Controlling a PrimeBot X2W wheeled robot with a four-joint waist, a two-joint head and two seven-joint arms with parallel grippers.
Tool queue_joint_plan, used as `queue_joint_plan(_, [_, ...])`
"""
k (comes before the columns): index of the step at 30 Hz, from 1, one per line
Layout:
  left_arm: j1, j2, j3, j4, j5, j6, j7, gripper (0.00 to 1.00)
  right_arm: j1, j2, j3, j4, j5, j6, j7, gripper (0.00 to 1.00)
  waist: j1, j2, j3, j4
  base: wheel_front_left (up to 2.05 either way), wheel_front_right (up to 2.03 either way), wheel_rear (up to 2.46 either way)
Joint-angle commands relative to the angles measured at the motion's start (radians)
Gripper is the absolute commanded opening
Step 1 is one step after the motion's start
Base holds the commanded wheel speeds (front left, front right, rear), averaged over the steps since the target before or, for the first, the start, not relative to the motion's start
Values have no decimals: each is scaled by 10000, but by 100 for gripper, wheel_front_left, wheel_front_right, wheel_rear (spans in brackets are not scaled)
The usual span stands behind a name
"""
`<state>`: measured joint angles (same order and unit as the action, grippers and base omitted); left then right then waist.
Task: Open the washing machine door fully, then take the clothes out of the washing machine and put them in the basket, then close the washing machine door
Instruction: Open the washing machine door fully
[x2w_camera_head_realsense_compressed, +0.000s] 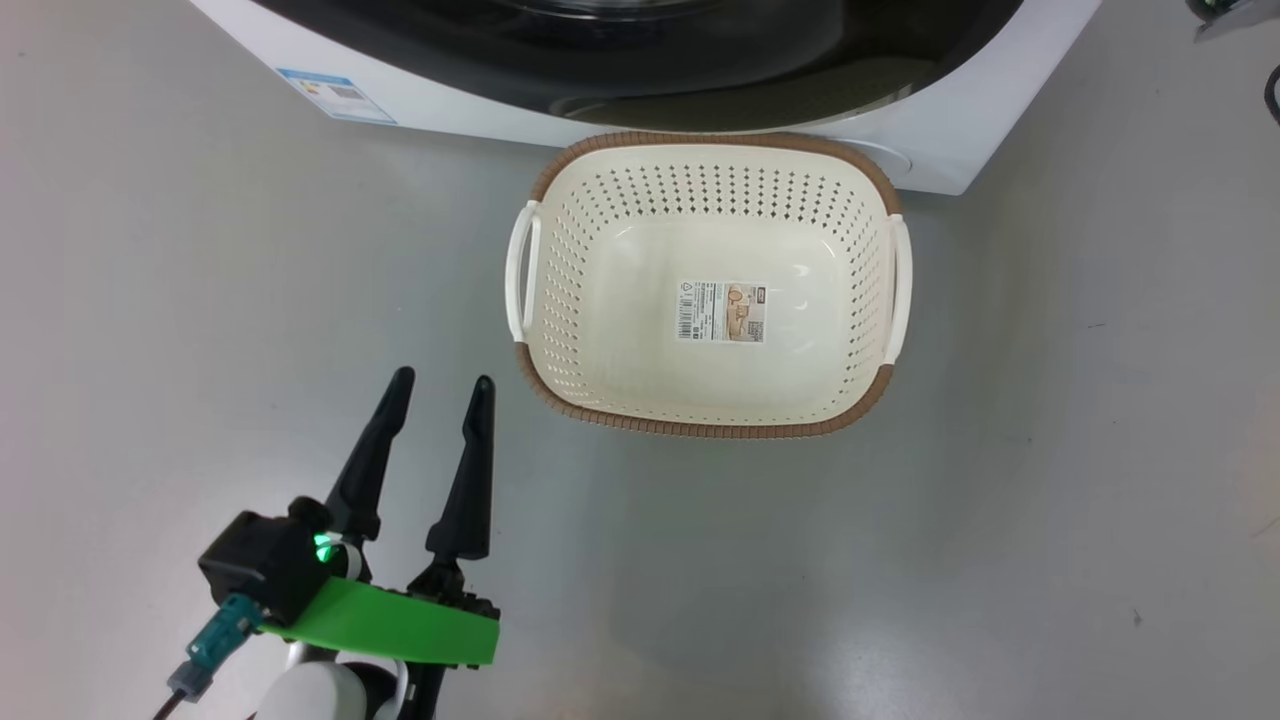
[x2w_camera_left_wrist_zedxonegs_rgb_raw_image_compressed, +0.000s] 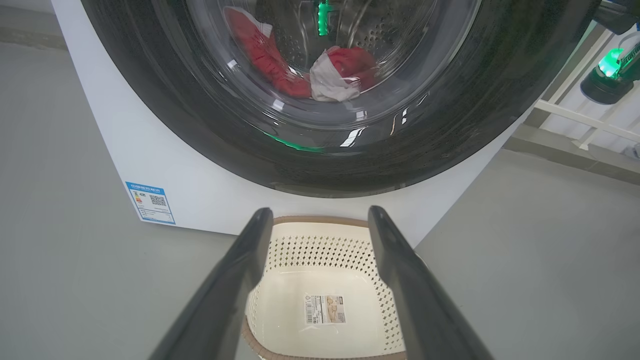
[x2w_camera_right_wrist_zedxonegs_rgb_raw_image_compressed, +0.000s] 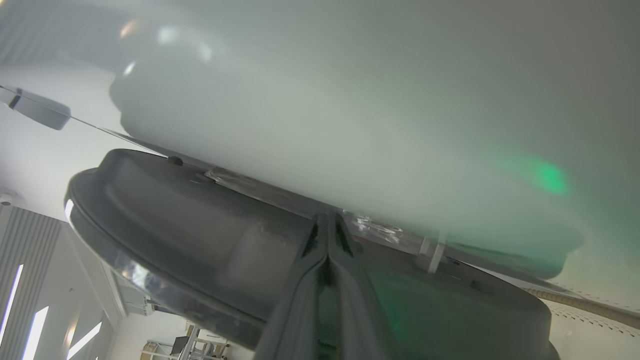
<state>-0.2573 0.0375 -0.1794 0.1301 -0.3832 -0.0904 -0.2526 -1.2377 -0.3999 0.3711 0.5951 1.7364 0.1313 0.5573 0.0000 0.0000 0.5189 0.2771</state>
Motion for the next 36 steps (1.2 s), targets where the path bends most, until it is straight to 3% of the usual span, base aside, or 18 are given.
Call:
queue_joint_plan(1, [-122,127,276,-187,-66,-76,-92,100,-126,192,-7,-190,-54,-6,106,0,0,0,-8,19,0,0,0])
queue_joint_plan(13, [33,127,332,-118,-45,-47,-92,100,648,485,288,-334,-444,-6,834,0,0,0,-505,-129,0,0,0])
queue_joint_plan(36, [597,127,529,-67,278,-111,-92,100,2937,1037,297,-2014,-733,-6,1452,0,0,0,-1484,-456,0,0,0])
